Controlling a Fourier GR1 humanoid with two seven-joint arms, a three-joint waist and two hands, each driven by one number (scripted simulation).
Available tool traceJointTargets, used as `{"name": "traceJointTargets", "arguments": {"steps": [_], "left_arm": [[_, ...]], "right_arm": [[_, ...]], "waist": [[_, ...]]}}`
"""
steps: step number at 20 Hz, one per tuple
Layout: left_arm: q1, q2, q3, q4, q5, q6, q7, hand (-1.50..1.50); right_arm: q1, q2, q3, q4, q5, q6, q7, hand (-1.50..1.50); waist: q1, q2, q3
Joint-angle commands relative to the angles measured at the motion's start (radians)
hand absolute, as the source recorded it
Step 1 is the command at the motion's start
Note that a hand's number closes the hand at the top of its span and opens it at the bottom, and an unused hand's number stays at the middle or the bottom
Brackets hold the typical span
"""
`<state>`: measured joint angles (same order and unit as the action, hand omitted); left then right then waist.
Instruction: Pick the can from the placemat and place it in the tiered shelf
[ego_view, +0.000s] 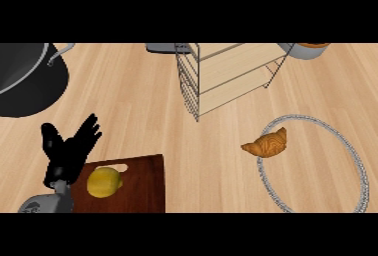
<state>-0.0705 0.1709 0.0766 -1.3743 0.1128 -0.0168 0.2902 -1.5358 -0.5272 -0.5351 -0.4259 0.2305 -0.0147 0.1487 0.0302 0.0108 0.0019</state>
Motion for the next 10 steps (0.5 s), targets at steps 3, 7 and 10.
{"name": "traceJointTargets", "arguments": {"steps": [3,7,10], "left_arm": [[-0.018,-0.004,0.001,0.011,-0.003,0.011,0.03,0.0],[-0.004,0.013,0.012,0.033,0.009,-0.025,-0.001,0.0],[-0.038,-0.03,-0.014,0.06,-0.021,0.013,-0.011,0.0]], "right_arm": [[0.043,-0.182,-0.083,0.081,-0.059,0.078,0.002,-1.5],[0.096,-0.228,-0.097,0.13,-0.078,0.171,-0.07,-1.5],[0.089,-0.279,-0.099,0.154,-0.079,0.227,-0.075,-1.5]], "waist": [[0.003,0.007,-0.001],[0.015,0.011,-0.001],[0.017,0.016,-0.001]]}}
